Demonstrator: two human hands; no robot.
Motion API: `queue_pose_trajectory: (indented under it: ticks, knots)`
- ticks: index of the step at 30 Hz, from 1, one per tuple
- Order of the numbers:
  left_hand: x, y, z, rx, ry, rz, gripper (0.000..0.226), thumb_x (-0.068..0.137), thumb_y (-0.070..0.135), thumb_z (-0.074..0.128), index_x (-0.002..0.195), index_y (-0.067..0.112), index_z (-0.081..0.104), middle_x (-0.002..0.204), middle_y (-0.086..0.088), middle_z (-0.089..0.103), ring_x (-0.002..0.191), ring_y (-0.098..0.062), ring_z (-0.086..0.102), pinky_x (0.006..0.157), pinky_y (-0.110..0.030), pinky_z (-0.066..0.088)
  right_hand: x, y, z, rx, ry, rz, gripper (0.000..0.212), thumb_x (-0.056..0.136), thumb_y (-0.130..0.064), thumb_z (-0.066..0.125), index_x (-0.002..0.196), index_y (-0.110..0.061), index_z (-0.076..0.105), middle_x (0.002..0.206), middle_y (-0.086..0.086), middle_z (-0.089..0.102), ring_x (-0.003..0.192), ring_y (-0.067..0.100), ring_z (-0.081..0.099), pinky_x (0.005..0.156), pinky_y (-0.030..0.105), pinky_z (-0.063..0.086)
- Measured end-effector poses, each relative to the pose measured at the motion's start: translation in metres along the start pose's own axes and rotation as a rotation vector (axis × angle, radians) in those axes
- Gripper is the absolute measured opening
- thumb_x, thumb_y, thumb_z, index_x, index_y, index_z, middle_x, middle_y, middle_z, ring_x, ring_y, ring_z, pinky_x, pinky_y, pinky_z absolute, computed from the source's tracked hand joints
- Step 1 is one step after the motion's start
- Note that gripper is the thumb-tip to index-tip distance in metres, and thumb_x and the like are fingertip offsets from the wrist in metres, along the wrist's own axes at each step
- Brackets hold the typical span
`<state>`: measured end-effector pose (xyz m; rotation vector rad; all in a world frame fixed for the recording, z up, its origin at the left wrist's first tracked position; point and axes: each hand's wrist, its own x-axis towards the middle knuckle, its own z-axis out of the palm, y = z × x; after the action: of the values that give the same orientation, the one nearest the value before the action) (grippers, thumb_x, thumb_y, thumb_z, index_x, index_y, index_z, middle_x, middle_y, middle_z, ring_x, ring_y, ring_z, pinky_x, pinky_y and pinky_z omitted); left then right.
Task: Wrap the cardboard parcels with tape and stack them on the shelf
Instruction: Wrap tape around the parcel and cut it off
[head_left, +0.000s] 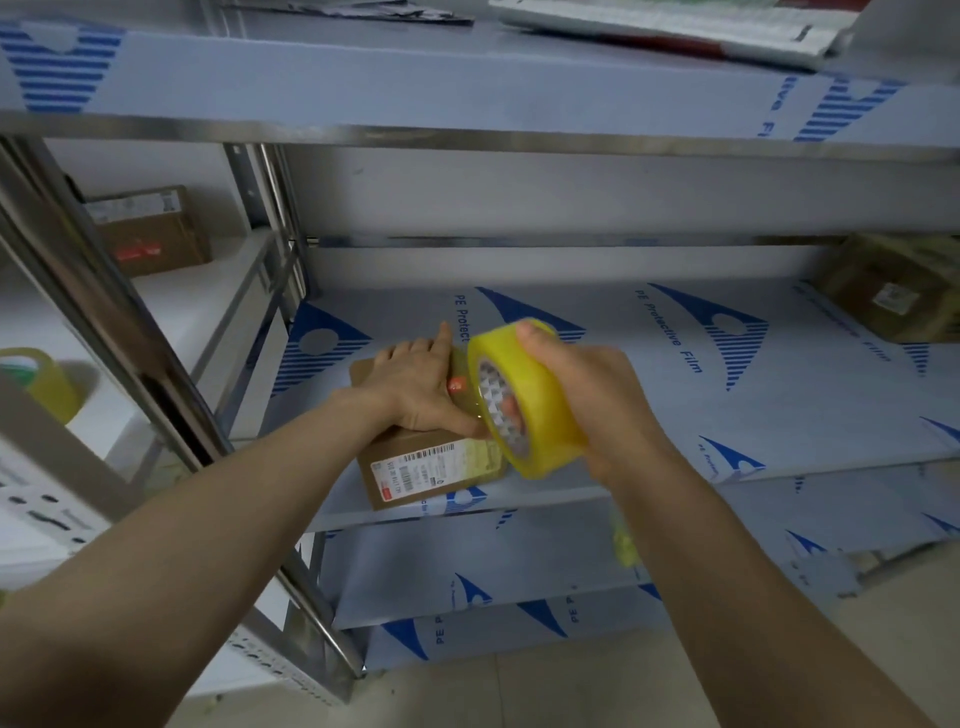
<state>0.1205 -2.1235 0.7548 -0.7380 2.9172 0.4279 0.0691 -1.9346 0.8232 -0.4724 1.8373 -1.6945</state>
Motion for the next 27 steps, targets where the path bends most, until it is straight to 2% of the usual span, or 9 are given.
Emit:
queue_pose_trajectory:
  ticks: [1, 3, 8, 13, 16, 18, 20, 24, 27]
  knots:
    - [0.001, -0.001, -0.001, 0.001, 0.008, 0.005, 0.135, 0.053, 0.08, 0.065, 0.151, 0.022, -0.006, 0.15, -0.011, 0.028, 0.137, -0.032, 0.026, 0.111, -0.047, 0.017, -0.012, 0.006, -0.007, -0.017, -0.025, 0.004, 0.032, 0.084, -0.039, 0.068, 0.064, -0.014, 0.064, 0.05, -0.004, 0.066, 0.043, 0.005, 0.063, 0.037, 0.016, 0.046]
    - [0.002, -0.001, -0.001, 0.003, 0.013, 0.019, 0.128, 0.056, 0.077, 0.066, 0.151, 0.028, -0.004, 0.149, -0.012, 0.029, 0.136, -0.034, 0.026, 0.11, -0.047, 0.017, -0.029, 0.022, -0.016, -0.047, -0.043, 0.008, 0.04, 0.087, -0.036, 0.066, 0.051, -0.016, 0.063, 0.043, -0.008, 0.062, 0.036, 0.0, 0.058, 0.032, 0.011, 0.039]
    - [0.002, 0.001, -0.004, 0.029, -0.017, 0.015, 0.118, 0.054, 0.079, 0.067, 0.148, 0.041, 0.006, 0.148, -0.008, 0.027, 0.135, -0.033, 0.024, 0.108, -0.047, 0.018, -0.035, 0.069, -0.021, -0.064, -0.003, 0.058, 0.039, 0.09, -0.032, 0.063, 0.054, -0.016, 0.062, 0.043, -0.005, 0.061, 0.037, 0.0, 0.056, 0.035, 0.01, 0.038]
    - [0.006, -0.002, -0.018, 0.071, -0.272, 0.01, 0.131, 0.054, 0.067, 0.075, 0.147, 0.041, -0.013, 0.159, -0.003, -0.003, 0.145, -0.031, 0.001, 0.113, -0.05, 0.007, -0.031, 0.1, -0.013, -0.094, 0.046, 0.096, 0.049, 0.089, -0.031, 0.063, 0.042, -0.019, 0.058, 0.041, -0.003, 0.059, 0.036, 0.002, 0.055, 0.036, 0.011, 0.038]
    - [0.005, 0.0, -0.034, -0.155, -0.404, -0.089, 0.121, 0.046, 0.075, 0.058, 0.147, 0.048, -0.003, 0.16, 0.002, -0.009, 0.146, -0.029, -0.005, 0.113, -0.054, 0.008, -0.023, 0.105, -0.009, -0.098, 0.015, 0.148, 0.048, 0.089, -0.037, 0.063, 0.045, -0.017, 0.06, 0.049, 0.005, 0.064, 0.047, 0.016, 0.063, 0.05, 0.025, 0.052]
    - [0.013, 0.015, -0.035, -0.176, -0.346, -0.158, 0.113, 0.047, 0.086, 0.045, 0.148, 0.046, 0.013, 0.16, -0.001, -0.002, 0.146, -0.028, -0.004, 0.112, -0.056, 0.005, -0.018, 0.103, -0.006, -0.115, -0.015, 0.16, 0.046, 0.088, -0.039, 0.062, 0.046, -0.019, 0.063, 0.054, 0.011, 0.066, 0.051, 0.023, 0.064, 0.058, 0.038, 0.054]
    - [0.024, 0.039, -0.024, 0.016, -0.186, -0.148, 0.1, 0.064, 0.088, 0.04, 0.145, 0.03, 0.032, 0.157, -0.01, 0.016, 0.145, -0.028, 0.008, 0.112, -0.057, 0.004, -0.013, 0.101, -0.003, -0.141, -0.032, 0.158, 0.047, 0.087, -0.039, 0.06, 0.045, -0.018, 0.063, 0.054, 0.011, 0.067, 0.048, 0.021, 0.062, 0.059, 0.037, 0.053]
    - [0.04, 0.06, 0.005, 0.093, 0.095, -0.188, 0.065, 0.087, 0.042, 0.048, 0.142, 0.012, 0.032, 0.143, -0.014, 0.039, 0.133, -0.032, 0.033, 0.107, -0.05, 0.021, -0.008, 0.106, 0.0, -0.169, -0.037, 0.165, 0.051, 0.088, -0.036, 0.06, 0.039, -0.019, 0.055, 0.05, 0.01, 0.063, 0.044, 0.017, 0.062, 0.057, 0.035, 0.051]
    - [0.045, 0.057, 0.008, 0.108, 0.157, -0.196, 0.048, 0.085, 0.034, 0.046, 0.13, 0.018, 0.046, 0.133, -0.013, 0.048, 0.124, -0.032, 0.041, 0.1, -0.045, 0.028, -0.004, 0.108, 0.0, -0.162, -0.034, 0.152, 0.047, 0.089, -0.035, 0.059, 0.045, -0.018, 0.055, 0.052, 0.013, 0.062, 0.043, 0.016, 0.062, 0.054, 0.034, 0.05]
